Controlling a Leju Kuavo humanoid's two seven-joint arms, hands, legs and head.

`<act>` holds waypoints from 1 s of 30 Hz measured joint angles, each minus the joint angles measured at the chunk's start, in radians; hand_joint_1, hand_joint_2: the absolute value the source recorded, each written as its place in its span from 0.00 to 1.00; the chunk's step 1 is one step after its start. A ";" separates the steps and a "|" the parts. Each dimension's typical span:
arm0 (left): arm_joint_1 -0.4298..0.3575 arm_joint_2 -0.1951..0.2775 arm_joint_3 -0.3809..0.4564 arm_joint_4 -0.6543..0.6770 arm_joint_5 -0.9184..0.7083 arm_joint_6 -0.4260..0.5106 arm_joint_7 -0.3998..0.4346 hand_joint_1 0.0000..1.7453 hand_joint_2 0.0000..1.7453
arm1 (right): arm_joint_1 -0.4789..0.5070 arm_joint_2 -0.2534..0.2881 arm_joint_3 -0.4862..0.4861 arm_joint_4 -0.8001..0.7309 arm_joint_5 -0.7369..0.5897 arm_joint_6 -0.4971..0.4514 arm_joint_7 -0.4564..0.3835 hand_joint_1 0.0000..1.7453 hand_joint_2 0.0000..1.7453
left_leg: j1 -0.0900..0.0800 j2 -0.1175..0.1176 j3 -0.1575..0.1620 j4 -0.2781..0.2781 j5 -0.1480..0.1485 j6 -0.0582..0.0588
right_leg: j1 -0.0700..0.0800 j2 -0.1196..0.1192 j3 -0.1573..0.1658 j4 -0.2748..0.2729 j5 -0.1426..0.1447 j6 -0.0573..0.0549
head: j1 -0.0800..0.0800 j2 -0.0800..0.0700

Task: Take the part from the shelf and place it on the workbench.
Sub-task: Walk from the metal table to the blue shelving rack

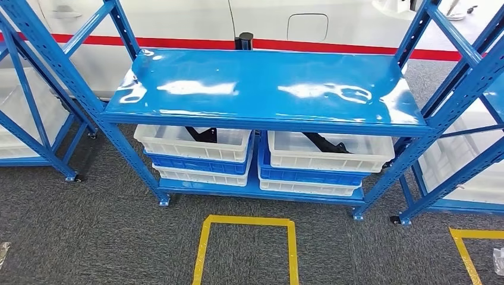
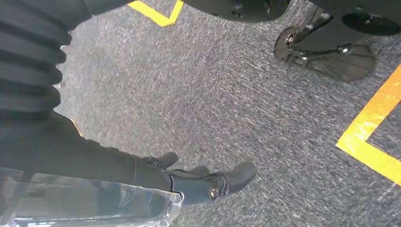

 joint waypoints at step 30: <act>0.105 0.062 -0.503 -0.067 0.496 -0.098 0.077 0.00 0.00 | 0.094 0.008 -0.289 -0.080 0.031 0.088 -0.058 0.00 0.00 | -0.009 0.029 0.088 -0.128 0.054 0.024 | 0.022 -0.040 -0.005 -0.007 -0.004 0.016 | 0.001 0.000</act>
